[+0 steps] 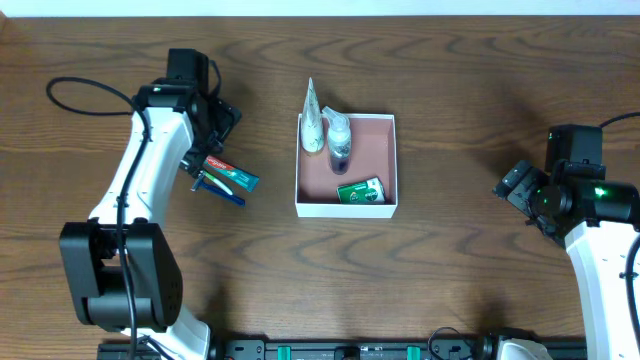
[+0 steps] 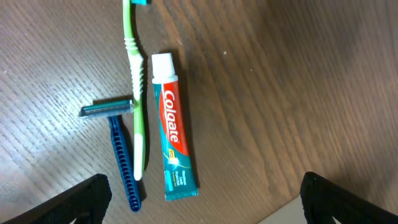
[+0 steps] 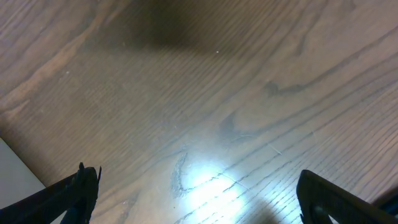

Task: Pack container
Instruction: 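Raise the left gripper toward the toothbrush and toothpaste, then lower the left gripper and grasp the Colgate toothpaste tube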

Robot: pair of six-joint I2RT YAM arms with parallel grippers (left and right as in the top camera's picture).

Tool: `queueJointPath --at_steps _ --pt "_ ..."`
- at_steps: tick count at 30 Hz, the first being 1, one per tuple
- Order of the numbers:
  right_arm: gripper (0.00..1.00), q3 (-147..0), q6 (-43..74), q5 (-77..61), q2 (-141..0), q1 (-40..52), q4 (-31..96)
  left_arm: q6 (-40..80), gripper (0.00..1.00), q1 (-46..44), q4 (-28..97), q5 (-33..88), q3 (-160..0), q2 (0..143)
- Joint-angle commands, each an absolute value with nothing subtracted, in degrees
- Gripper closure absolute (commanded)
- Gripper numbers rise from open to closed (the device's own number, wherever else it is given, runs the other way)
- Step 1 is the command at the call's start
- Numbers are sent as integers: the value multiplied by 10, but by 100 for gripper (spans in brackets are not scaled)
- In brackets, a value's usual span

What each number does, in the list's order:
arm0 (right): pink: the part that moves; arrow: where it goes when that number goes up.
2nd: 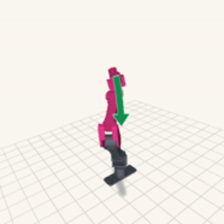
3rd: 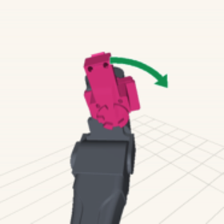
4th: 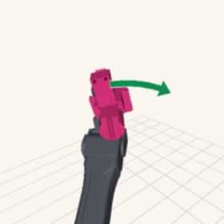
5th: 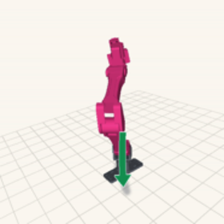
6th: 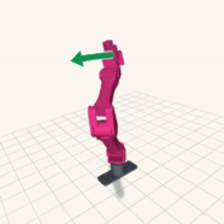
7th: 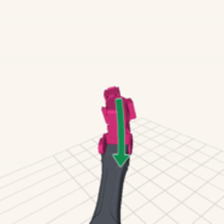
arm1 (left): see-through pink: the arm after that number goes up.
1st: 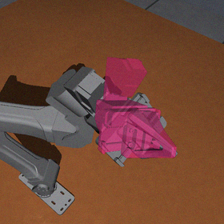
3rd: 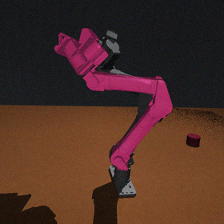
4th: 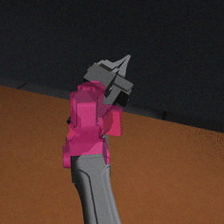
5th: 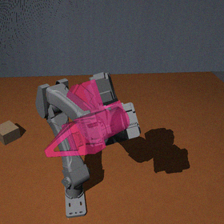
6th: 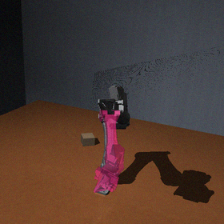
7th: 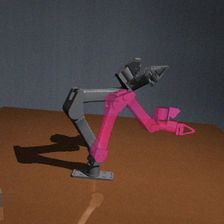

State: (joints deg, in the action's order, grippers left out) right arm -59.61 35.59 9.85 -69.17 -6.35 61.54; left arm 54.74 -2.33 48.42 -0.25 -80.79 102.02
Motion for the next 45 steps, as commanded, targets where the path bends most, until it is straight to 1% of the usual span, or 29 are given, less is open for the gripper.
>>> queueJointPath --at_steps 1,6,11,20,29,37,45 --pt "1 -600 364 101 -693 -69 615 564 2 -27 485 -47 -800 1040" --pt "1 -600 364 101 -693 -69 615 569 2 -22 469 -47 -797 1084" --pt "1 -600 364 101 -693 -69 615 569 2 -22 418 -14 -797 1131" --pt "1 -600 364 101 -693 -69 615 574 2 -15 347 -4 -797 1158" --pt "1 -600 364 101 -693 -69 615 622 2 -16 396 57 -797 1158" --pt "1 -600 364 101 -693 -69 615 623 2 -23 412 143 -797 1158" --pt "1 -600 364 100 -693 -69 615 622 1 -28 477 134 -797 1158"
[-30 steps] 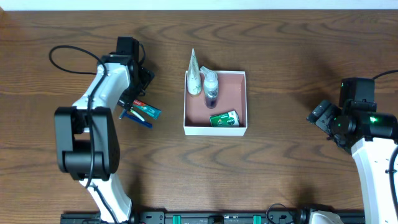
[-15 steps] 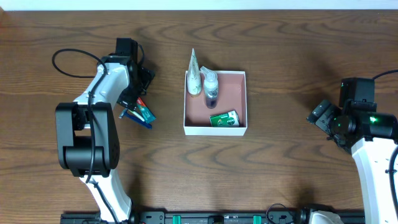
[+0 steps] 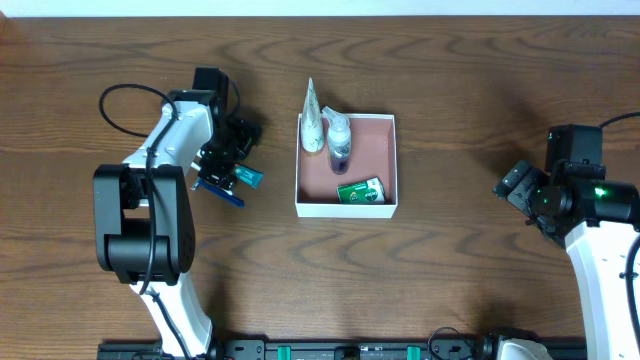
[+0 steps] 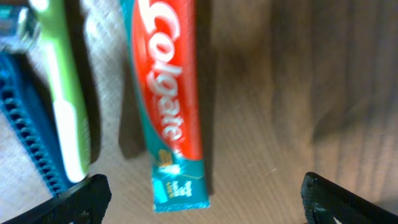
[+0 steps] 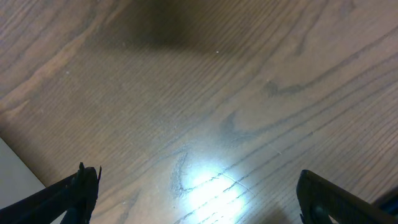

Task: Pack container
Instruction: 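Lower the left gripper and grasp the Colgate toothpaste tube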

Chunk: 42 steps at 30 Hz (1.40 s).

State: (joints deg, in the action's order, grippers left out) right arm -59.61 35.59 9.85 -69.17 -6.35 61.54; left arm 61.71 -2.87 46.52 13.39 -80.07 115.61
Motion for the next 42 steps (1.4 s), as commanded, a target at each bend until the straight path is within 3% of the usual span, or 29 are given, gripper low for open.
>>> queueJointPath --at_steps 1,11,14,19,22,42 --pt "1 -600 364 101 -693 -69 615 623 1 -28 478 132 -797 1158" --pt "1 -600 364 101 -693 -69 615 694 0 -29 478 99 -797 1158" --pt "1 -600 364 101 -693 -69 615 698 8 -29 478 96 -797 1158" --pt "1 -600 364 101 -693 -69 615 701 32 -29 478 90 -797 1158" --pt "1 -600 364 101 -693 -69 615 703 41 -29 477 82 -797 1158" --pt "1 -600 364 101 -693 -69 615 717 42 -29 467 51 -742 1159"
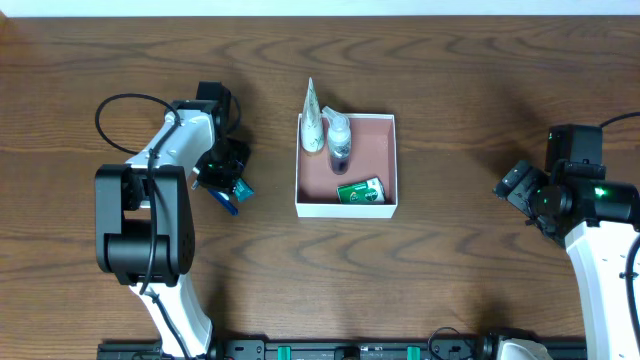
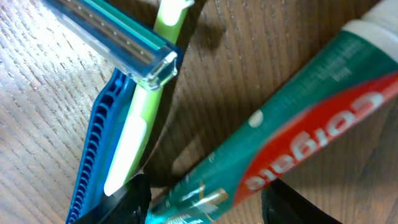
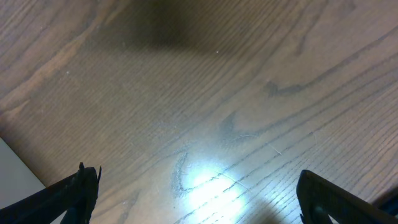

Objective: Pack container

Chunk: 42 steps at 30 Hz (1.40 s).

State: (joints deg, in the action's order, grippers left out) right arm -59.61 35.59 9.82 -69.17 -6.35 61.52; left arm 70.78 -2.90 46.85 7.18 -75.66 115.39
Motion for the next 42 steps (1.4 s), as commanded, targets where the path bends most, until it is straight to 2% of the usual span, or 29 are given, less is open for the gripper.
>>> queueJointPath --at_steps 1,4,9,15,22,33,42 --pt "1 -600 364 101 -693 -69 615 717 42 -29 463 51 -742 1159" --pt "1 -600 364 101 -693 -69 615 717 57 -29 453 51 -742 1159" --pt "1 -600 364 101 -693 -69 615 717 73 -26 447 52 -742 1158" --pt "1 -600 364 101 -693 -69 615 714 73 -12 447 61 -744 1154" --pt "1 -600 364 101 -693 -69 615 653 73 10 447 70 -769 1129" --pt "1 -600 364 101 -693 -69 615 458 73 19 445 71 -877 1078" --pt "1 -600 364 101 -693 -69 615 371 73 -4 450 66 -979 1075"
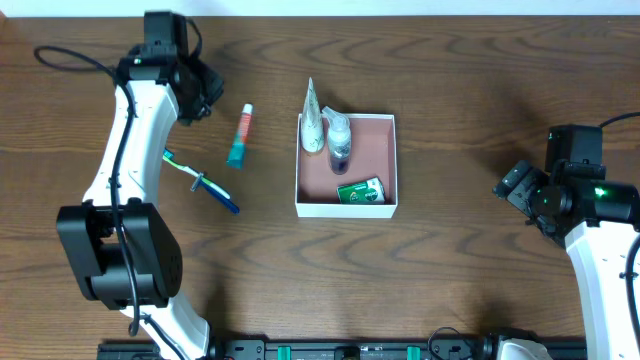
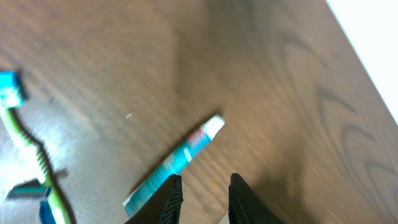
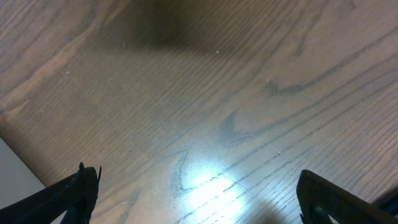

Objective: Pack container

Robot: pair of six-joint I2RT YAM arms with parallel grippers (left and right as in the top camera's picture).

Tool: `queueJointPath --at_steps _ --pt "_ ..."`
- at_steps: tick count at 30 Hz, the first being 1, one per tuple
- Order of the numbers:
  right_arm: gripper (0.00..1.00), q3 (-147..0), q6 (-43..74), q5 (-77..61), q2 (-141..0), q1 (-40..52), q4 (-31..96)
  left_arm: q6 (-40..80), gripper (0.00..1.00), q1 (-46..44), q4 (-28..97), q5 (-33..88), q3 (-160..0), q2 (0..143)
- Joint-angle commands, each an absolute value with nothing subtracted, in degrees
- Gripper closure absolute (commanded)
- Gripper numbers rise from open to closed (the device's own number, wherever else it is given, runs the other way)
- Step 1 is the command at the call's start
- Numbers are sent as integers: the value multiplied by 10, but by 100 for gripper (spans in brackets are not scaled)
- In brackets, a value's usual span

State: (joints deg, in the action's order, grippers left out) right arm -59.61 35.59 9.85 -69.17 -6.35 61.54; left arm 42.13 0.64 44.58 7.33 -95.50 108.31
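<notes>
The white box (image 1: 345, 208) with a pink floor stands mid-table, holding a white tube (image 1: 313, 112), a clear bottle (image 1: 340, 138) and a green packet (image 1: 360, 190). A Colgate toothpaste (image 1: 238, 138) lies flat on the wood left of the box, and shows small and far below in the left wrist view (image 2: 174, 165). My left gripper (image 2: 204, 202) is raised at the back left (image 1: 200, 100), with its jaws close together and nothing between them. My right gripper (image 3: 199, 193) hangs wide open over bare wood at the far right (image 1: 515, 185).
A green toothbrush (image 1: 180, 162) and a blue razor (image 1: 220, 193) lie left of the toothpaste, nearer the front. The toothbrush (image 2: 28, 149) also shows at the left of the left wrist view. The table's back edge runs just behind the left arm.
My left gripper was low and shut on the toothpaste beside the toothbrush and razor. Now it is high at the back left with nothing in it, and the toothpaste lies nearer the box, turned cap-away.
First my left gripper hung open above the toothpaste, toothbrush and razor lying together. Then it was low with open jaws round the toothpaste, then shut on it. Now the toothpaste lies apart from the other two, released. The right arm stayed still throughout.
</notes>
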Motion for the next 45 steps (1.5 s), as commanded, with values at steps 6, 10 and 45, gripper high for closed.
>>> queueJointPath --at_steps 6,10,45 --pt "1 -600 364 101 -693 -69 615 370 73 -11 477 59 -981 1075" --pt "1 -600 364 101 -693 -69 615 335 69 -11 498 57 -979 1075" --pt "1 -600 364 101 -693 -69 615 -4 12 -21 434 175 -977 1220"
